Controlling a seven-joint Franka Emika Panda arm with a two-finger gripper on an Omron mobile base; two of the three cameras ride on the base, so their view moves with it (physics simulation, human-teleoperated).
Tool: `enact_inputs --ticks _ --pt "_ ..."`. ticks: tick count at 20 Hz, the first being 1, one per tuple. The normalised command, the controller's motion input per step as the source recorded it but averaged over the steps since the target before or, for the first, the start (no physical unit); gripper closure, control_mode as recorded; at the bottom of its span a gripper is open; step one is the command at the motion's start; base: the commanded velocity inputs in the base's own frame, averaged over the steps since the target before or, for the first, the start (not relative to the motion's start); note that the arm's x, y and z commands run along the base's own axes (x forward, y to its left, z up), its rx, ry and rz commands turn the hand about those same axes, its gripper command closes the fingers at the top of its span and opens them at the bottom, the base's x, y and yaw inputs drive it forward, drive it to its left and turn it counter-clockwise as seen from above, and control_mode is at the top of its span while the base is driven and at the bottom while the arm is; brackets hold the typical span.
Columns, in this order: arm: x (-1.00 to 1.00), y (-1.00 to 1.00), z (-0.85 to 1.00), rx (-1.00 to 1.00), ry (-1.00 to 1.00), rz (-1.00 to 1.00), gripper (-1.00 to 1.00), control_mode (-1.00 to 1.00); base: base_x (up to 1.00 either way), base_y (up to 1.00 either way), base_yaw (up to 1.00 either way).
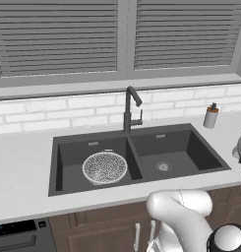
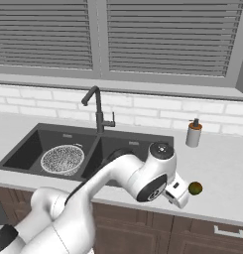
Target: Put the colander in the sink, put the mango in the colander, and turn on the sink faucet and pour water over the colander.
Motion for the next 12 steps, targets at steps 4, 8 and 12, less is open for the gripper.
enact_inputs --ticks 4,8,12 --pt "0.44 -0.34 -0.11 0.00 0.00 0.00 -1.00 -1.00 0.00 0.00 0.00" --pt "0.39 -0.39 -0.16 0.00 0.02 0.00 -1.00 -1.00 0.00 0.00 0.00" --pt "0.36 -0.44 -0.19 0.00 0.04 -0.01 -1.00 -1.00 0.00 0.00 0.00"
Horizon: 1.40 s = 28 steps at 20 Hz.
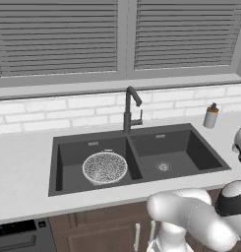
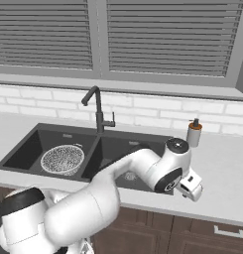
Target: Put the colander in the sink, put the mango in the colander, and turn on the sink faucet and pour water over the colander.
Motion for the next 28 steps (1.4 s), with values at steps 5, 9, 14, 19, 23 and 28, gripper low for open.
enact_inputs --ticks 5,9,14,19,23,28 --pt "0.31 -0.42 -0.23 0.00 0.02 -0.01 -1.00 -1.00 0.00 0.00 0.00" --pt "0.19 -0.39 -0.27 0.00 0.00 -0.03 -1.00 -1.00 0.00 0.00 0.00" --pt "0.11 -0.23 -0.21 0.00 0.00 -0.02 -1.00 -1.00 0.00 0.00 0.00" --pt "0.12 0.00 -0.08 0.00 0.00 0.00 -1.00 -1.00 0.00 0.00 0.00" --pt "0.18 0.01 -0.08 -0.02 0.00 0.00 -1.00 -1.00 0.00 0.00 0.00" --pt "0.24 0.03 -0.22 -0.06 0.00 0.00 -1.00 -1.00 0.00 0.00 0.00"
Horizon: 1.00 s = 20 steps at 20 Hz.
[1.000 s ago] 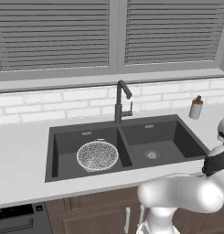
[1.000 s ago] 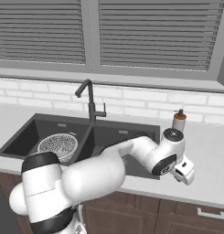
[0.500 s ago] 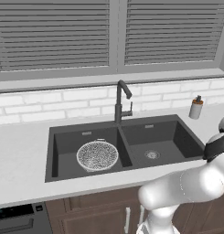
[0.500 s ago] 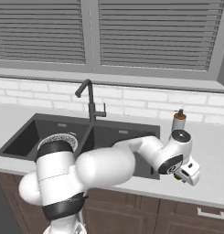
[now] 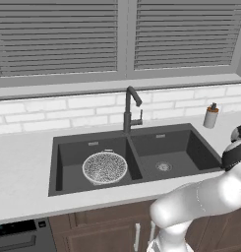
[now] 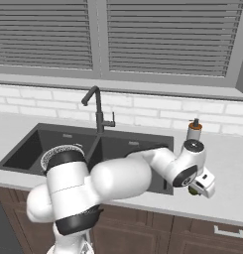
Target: Put the colander in the sink, put the mango in the colander, and turn on the sink faucet and pour water over the colander.
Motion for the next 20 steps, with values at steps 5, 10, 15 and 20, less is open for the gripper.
enact_inputs --ticks 5,10,15,20 --pt "0.21 0.00 -0.27 -0.05 0.00 0.00 -1.00 -1.00 0.00 0.00 0.00" --pt "0.19 0.00 -0.26 -0.05 0.00 0.00 -1.00 -1.00 0.00 0.00 0.00" --pt "0.22 0.00 -0.24 -0.05 0.00 0.00 -1.00 -1.00 0.00 0.00 0.00" --pt "0.12 -0.11 -0.22 -0.03 0.02 0.00 -1.00 -1.00 0.00 0.00 0.00"
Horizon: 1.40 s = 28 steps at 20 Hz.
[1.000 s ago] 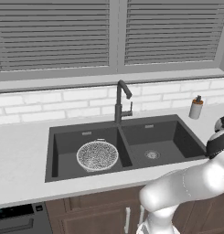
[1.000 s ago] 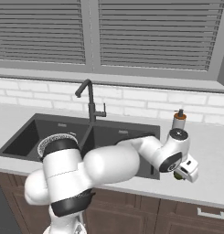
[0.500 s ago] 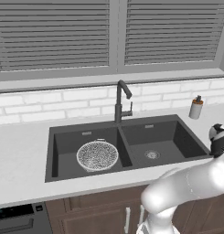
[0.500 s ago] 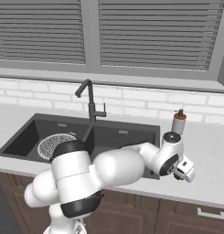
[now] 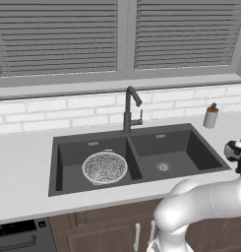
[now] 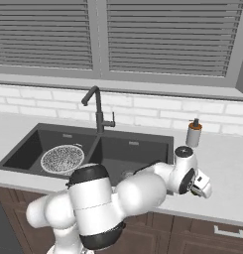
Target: Put the colander in the sink, put the mango in the colander, and turn on the sink faucet and pour water over the colander.
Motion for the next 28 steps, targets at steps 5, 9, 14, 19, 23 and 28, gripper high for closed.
enact_inputs --ticks 5,9,14,19,23,28 --pt "0.05 -0.09 -0.21 -0.03 0.01 0.00 -1.00 -1.00 0.00 0.00 0.00" --pt "0.04 -0.01 -0.20 -0.01 0.00 0.00 -1.00 -1.00 0.00 0.00 0.00" --pt "0.09 -0.09 -0.20 0.00 0.00 0.00 -1.00 -1.00 0.00 0.00 0.00" --pt "0.02 -0.24 -0.21 0.00 0.00 0.00 1.00 -1.00 0.00 0.00 0.00" --pt "0.00 -0.24 -0.22 0.00 0.00 0.00 1.00 -1.00 0.00 0.00 0.00" --pt "-0.01 -0.01 -0.14 -0.01 -0.04 0.00 1.00 -1.00 0.00 0.00 0.00"
